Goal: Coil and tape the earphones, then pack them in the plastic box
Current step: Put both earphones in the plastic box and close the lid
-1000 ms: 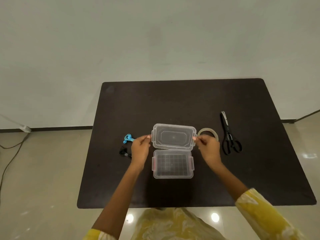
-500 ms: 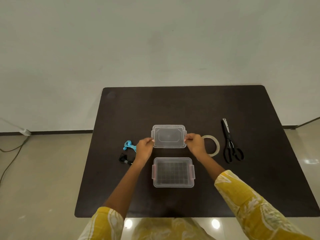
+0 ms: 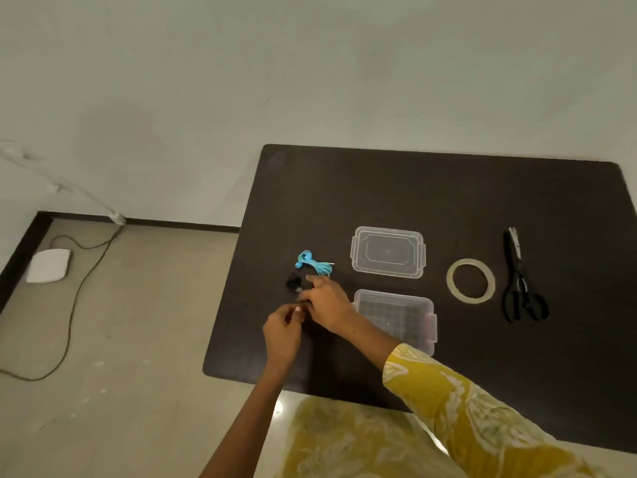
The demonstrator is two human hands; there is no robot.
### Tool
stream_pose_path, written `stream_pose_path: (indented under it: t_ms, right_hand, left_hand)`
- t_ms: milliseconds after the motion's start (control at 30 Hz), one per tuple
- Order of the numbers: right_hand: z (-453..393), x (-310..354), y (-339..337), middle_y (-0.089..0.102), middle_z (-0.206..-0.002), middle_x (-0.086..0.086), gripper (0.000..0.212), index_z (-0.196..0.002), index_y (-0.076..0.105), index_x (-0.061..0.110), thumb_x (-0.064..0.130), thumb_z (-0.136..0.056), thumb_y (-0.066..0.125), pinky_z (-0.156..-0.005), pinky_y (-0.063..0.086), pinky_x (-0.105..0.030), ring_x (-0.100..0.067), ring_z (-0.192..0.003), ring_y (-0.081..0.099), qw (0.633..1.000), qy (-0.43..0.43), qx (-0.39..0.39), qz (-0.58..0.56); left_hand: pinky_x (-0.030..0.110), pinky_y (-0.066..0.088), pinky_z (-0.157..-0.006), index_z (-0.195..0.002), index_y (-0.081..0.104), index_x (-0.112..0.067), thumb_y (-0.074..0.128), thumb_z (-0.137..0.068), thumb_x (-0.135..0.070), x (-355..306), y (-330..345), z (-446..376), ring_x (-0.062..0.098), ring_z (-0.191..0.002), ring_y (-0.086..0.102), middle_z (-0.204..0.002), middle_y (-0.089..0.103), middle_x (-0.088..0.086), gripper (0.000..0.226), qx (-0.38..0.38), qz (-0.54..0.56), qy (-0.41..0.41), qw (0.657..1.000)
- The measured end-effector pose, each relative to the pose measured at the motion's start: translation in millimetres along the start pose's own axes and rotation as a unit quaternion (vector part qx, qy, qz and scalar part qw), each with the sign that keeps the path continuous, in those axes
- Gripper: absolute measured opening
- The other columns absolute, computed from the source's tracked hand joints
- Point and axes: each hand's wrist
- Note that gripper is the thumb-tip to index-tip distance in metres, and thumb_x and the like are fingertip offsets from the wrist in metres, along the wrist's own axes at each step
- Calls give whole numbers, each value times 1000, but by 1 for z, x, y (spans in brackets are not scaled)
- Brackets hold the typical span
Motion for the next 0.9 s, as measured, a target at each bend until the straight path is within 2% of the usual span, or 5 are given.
stream_pose_path:
  t_ms: [133, 267, 467, 733, 900]
  right_hand:
    - [-11, 12, 14, 44, -137, -15, 32, -122, 59, 12, 18, -91, 54, -108, 31, -41, -30, -129, 38, 994, 2, 33, 101]
    - [-13, 14, 13, 50, -129, -14, 32, -123, 57, 8, 19, -94, 50, -104, 35, -39, -28, -120, 46, 994, 1, 12, 110]
    - [-11, 6, 15, 45, -135, -15, 33, -122, 60, 10, 12, -90, 56, -111, 30, -42, -30, -127, 41, 985, -10, 39, 170]
    - [19, -7, -24, 52, -132, -2, 28, -118, 65, 13, 19, -94, 53, -99, 42, -32, -19, -122, 48, 996, -29, -84, -10]
    - [80, -49, -50, 59, -120, 2, 20, -104, 72, 18, 24, -91, 58, -86, 46, -25, -15, -110, 55, 995, -39, -93, 10]
  left_hand:
    - [45, 53, -86, -103, 68, 2, 52, -95, -7, 5, -9, 4, 27, -90, 66, -95, 70, 17, 20, -5, 4, -12, 1000]
    - [46, 53, -88, -104, 68, 1, 51, -95, -9, 8, -14, 3, 26, -92, 66, -96, 70, 16, 21, -1, 15, -18, 1000]
    - [45, 53, -88, -102, 68, -1, 52, -95, -9, 5, -15, 2, 25, -91, 66, -96, 70, 14, 19, 13, 24, -22, 999]
    - [45, 53, -88, -100, 68, 0, 52, -95, -10, 2, -10, 1, 25, -90, 67, -94, 70, 14, 19, 34, 34, -25, 999]
    - [41, 54, -88, -103, 67, 2, 51, -95, -10, 1, -6, 3, 25, -91, 66, -97, 69, 15, 21, 53, 53, -27, 997]
Point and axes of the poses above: each hand's wrist, its own z-axis away from the middle knuckle, its own y-axis out of the palm, x = y × z
